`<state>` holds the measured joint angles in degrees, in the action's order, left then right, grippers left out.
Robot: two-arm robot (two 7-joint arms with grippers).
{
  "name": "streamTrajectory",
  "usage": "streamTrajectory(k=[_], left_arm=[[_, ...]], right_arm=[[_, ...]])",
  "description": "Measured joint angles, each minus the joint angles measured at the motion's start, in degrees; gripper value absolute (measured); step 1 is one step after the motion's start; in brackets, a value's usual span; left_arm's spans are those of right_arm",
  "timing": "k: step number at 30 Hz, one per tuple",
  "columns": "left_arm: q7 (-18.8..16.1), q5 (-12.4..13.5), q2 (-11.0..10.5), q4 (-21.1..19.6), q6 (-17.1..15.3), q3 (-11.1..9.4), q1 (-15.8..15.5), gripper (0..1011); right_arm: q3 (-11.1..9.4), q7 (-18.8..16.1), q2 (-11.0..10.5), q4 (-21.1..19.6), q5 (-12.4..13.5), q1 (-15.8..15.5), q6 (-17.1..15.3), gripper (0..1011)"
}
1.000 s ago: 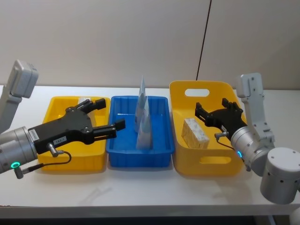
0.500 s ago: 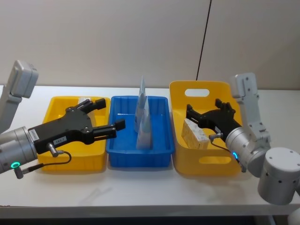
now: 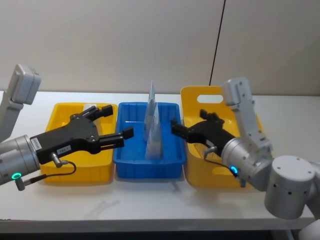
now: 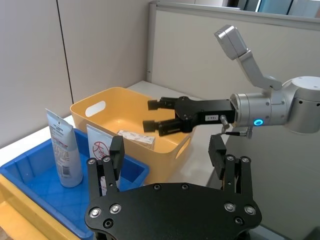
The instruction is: Bimanual collaborative sorting of washing and personal care products
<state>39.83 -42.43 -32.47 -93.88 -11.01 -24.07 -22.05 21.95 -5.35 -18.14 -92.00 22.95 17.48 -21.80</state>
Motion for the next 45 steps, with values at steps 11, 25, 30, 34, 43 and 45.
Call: streamTrajectory(k=[11,25,30,34,43,45], left_arm=[[0.00,0.00,0.00,0.00,0.00,0.00,0.00,1001],[0.00,0.00,0.00,0.00,0.00,0.00,0.00,1001],[0.00,0.00,0.00,0.00,0.00,0.00,0.00,1001],[0.00,0.00,0.00,0.00,0.00,0.00,0.00,1001],[0.00,0.00,0.00,0.00,0.00,0.00,0.00,1001],[0.00,0.00,0.00,0.00,0.00,0.00,0.00,1001]], right_arm=[[2.02,-2.49,1.50,-1.26,1.08,0.67,-3.82,1004],[2.33,1.86,5.34,0.23,-0.74,1.26,-5.33,1004],[2.25,3.97,6.81,1.20,-1.75,1.55,-5.29,1004],[2.41,5.04,7.86,2.24,-2.50,1.99,-5.13,1004],[3.11,6.21,9.80,5.08,-3.99,3.54,-4.86,1004],[3.22,6.29,10.04,5.58,-4.22,3.81,-4.85,1004]])
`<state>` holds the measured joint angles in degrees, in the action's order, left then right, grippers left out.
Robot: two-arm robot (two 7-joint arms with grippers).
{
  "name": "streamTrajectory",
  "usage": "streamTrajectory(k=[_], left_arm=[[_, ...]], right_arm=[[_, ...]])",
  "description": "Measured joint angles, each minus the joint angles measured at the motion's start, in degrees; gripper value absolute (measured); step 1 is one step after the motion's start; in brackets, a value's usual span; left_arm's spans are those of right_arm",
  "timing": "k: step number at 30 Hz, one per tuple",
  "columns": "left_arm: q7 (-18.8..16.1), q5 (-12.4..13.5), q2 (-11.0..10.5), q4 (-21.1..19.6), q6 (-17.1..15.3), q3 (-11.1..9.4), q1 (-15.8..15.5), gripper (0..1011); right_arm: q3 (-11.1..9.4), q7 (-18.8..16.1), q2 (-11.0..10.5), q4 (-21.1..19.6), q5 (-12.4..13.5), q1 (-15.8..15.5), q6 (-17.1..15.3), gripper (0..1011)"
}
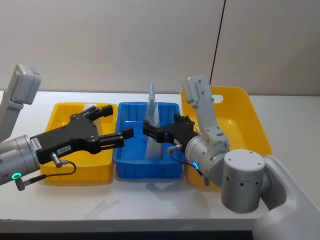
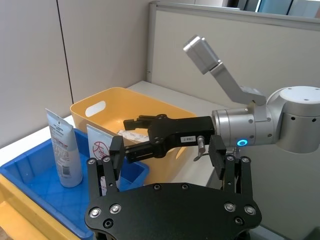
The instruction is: Bimanual collaborative sorting of washing and personal care products
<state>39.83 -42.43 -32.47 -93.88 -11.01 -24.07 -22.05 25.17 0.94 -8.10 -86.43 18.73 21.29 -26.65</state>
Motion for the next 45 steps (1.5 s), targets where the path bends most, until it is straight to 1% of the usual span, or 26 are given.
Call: streamTrajectory(k=[11,13,22,25,29,31,32,33,35,36,37,38,39,40,41,43,45], left_arm=[[0.00,0.00,0.00,0.00,0.00,0.00,0.00,1001],[0.00,0.00,0.00,0.00,0.00,0.00,0.00,1001],[0.00,0.00,0.00,0.00,0.00,0.00,0.00,1002],[0.00,0.00,0.00,0.00,0.00,0.00,0.00,1001],[0.00,0.00,0.00,0.00,0.00,0.00,0.00,1001],[0.00,0.00,0.00,0.00,0.00,0.00,0.00,1001],[0.00,0.00,0.00,0.00,0.00,0.00,0.00,1001],[0.00,0.00,0.00,0.00,0.00,0.00,0.00,1001],[0.00,0.00,0.00,0.00,0.00,0.00,0.00,1001],[0.00,0.00,0.00,0.00,0.00,0.00,0.00,1001],[0.00,0.00,0.00,0.00,0.00,0.00,0.00,1001],[0.00,0.00,0.00,0.00,0.00,0.00,0.00,1001],[0.00,0.00,0.00,0.00,0.00,0.00,0.00,1001],[0.00,0.00,0.00,0.00,0.00,0.00,0.00,1001],[0.00,0.00,0.00,0.00,0.00,0.00,0.00,1002],[0.00,0.00,0.00,0.00,0.00,0.01,0.00,1001],[0.00,0.00,0.00,0.00,0.00,0.00,0.00,1001]], right_arm=[[0.46,1.01,1.55,4.19,-1.73,2.01,0.01,1004],[0.47,1.05,1.59,4.35,-1.81,2.07,0.01,1004],[0.94,0.83,2.28,7.65,-2.87,3.24,0.37,1004],[1.06,0.58,2.40,8.24,-3.12,3.47,0.57,973],[1.23,0.23,2.57,9.16,-3.39,3.80,0.87,859],[1.28,0.16,2.60,9.40,-3.48,3.89,0.93,822],[1.33,0.06,2.65,9.63,-3.56,3.97,1.01,764],[1.35,0.01,2.67,9.73,-3.59,4.01,1.05,764],[1.39,-0.06,2.70,9.91,-3.62,4.06,1.11,706],[1.41,-0.09,2.72,9.99,-3.64,4.09,1.13,648],[1.43,-0.15,2.74,10.13,-3.68,4.17,1.18,629],[1.45,-0.20,2.76,10.25,-3.71,4.21,1.24,589],[1.46,-0.22,2.78,10.32,-3.73,4.22,1.27,589],[1.47,-0.24,2.79,10.38,-3.75,4.24,1.29,555],[1.49,-0.27,2.81,10.45,-3.79,4.28,1.32,495],[1.50,-0.30,2.83,10.55,-3.82,4.33,1.34,444],[1.52,-0.35,2.85,10.65,-3.85,4.36,1.37,357]])
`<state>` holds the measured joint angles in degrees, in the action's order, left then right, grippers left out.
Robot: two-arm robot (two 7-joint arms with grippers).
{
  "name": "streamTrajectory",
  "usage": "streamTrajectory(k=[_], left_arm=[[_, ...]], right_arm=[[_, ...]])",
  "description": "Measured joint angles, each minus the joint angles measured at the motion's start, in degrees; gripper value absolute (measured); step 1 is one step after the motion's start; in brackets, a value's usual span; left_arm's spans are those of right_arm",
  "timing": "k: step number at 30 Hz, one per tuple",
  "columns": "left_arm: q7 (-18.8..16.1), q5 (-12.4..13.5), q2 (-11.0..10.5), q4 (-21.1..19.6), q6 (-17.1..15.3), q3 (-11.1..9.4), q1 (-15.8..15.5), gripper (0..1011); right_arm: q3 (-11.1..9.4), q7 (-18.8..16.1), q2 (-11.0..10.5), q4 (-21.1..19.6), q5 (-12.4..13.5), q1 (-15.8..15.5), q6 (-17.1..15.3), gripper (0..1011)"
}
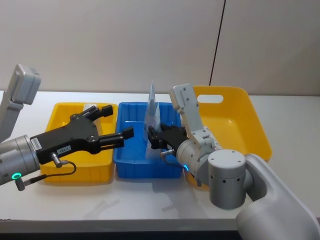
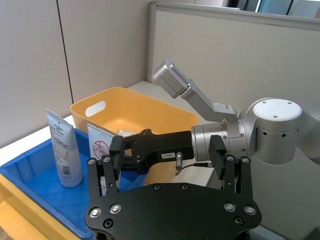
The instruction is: Bimanual collaborative sorting of washing and personal care products
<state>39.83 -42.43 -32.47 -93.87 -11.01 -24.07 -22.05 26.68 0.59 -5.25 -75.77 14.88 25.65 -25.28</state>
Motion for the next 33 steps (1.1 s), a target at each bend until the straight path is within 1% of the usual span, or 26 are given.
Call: streamTrajectory(k=[2,3,5,6,7,9,10,16,22,26,32,33], left_arm=[[0.00,0.00,0.00,0.00,0.00,0.00,0.00,1001],[0.00,0.00,0.00,0.00,0.00,0.00,0.00,1001],[0.00,0.00,0.00,0.00,0.00,0.00,0.00,1001],[0.00,0.00,0.00,0.00,0.00,0.00,0.00,1001],[0.00,0.00,0.00,0.00,0.00,0.01,0.00,1002],[0.00,0.00,0.00,0.00,0.00,0.00,0.00,1001],[0.00,0.00,0.00,0.00,0.00,0.00,0.00,1001],[0.00,0.00,0.00,0.00,0.00,0.00,0.00,1001],[0.00,0.00,0.00,0.00,0.00,0.00,0.00,1001],[0.00,0.00,0.00,0.00,0.00,0.00,0.00,1001],[0.00,0.00,0.00,0.00,0.00,0.00,0.00,1001],[0.00,0.00,0.00,0.00,0.00,0.00,0.00,1001]], right_arm=[[0.01,-0.03,0.01,0.07,-0.03,0.02,0.02,314],[0.01,-0.05,0.01,0.14,-0.05,0.03,0.04,258],[0.03,-0.08,0.02,0.18,-0.06,0.06,0.06,218],[0.04,-0.09,0.03,0.22,-0.08,0.07,0.07,167],[0.05,-0.10,0.03,0.24,-0.08,0.08,0.08,158],[0.05,-0.11,0.04,0.29,-0.09,0.08,0.09,96],[0.07,-0.12,0.05,0.33,-0.10,0.09,0.10,86],[0.07,-0.15,0.07,0.37,-0.17,0.11,0.15,52],[-0.05,-0.15,0.09,-0.21,-0.35,0.00,0.78,51],[-0.29,-0.15,0.08,-1.29,-0.48,-0.10,1.48,51],[-0.99,-0.62,-0.17,-4.05,-0.53,-0.12,2.87,51],[-1.25,-0.85,-0.33,-5.00,-0.52,-0.04,3.10,51]])
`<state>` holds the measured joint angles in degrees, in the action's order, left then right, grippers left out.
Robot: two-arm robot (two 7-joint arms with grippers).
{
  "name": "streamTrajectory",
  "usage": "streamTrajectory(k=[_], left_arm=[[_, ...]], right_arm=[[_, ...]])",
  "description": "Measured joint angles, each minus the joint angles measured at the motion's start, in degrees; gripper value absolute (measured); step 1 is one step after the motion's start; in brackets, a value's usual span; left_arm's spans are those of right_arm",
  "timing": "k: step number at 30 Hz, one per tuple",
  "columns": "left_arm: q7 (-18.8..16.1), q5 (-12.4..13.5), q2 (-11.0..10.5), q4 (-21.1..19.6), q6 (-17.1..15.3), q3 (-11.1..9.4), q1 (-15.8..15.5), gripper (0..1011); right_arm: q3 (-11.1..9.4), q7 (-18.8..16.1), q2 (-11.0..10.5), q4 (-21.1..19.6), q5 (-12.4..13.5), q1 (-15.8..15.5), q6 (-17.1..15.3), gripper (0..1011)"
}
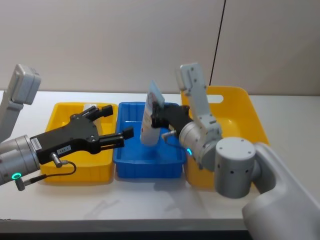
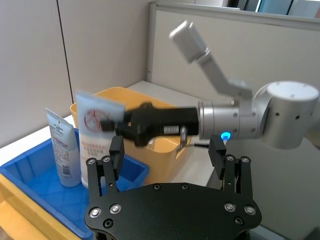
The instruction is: Bimanual collaborative sorting of washing and personal care products
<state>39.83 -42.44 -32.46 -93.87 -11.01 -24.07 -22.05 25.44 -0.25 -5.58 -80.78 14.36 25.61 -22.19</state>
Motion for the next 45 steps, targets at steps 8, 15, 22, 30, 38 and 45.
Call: streamTrajectory(k=[8,15,22,30,38,45], left_arm=[[0.00,0.00,0.00,0.00,0.00,0.00,0.00,1001],[0.00,0.00,-0.01,0.00,0.00,0.00,0.00,1001],[0.00,0.00,0.00,0.00,0.00,0.00,0.00,1001],[0.00,0.00,0.00,0.00,0.00,0.00,0.00,1001],[0.00,0.00,0.00,0.00,0.00,0.00,0.00,1001],[0.00,0.00,0.00,0.00,0.00,0.00,0.00,1001]], right_arm=[[-1.88,-1.92,-1.38,-5.36,0.89,0.82,0.24,44],[-5.06,-4.46,-3.77,-10.50,2.62,2.04,-1.32,44],[-7.45,-5.61,-5.30,-13.32,3.66,2.62,-3.24,44],[-10.24,-5.81,-6.60,-15.66,4.71,2.55,-7.00,44],[-12.38,-4.83,-7.47,-16.74,4.83,1.42,-9.74,44],[-14.14,-3.33,-8.07,-16.55,4.22,0.26,-10.94,44]])
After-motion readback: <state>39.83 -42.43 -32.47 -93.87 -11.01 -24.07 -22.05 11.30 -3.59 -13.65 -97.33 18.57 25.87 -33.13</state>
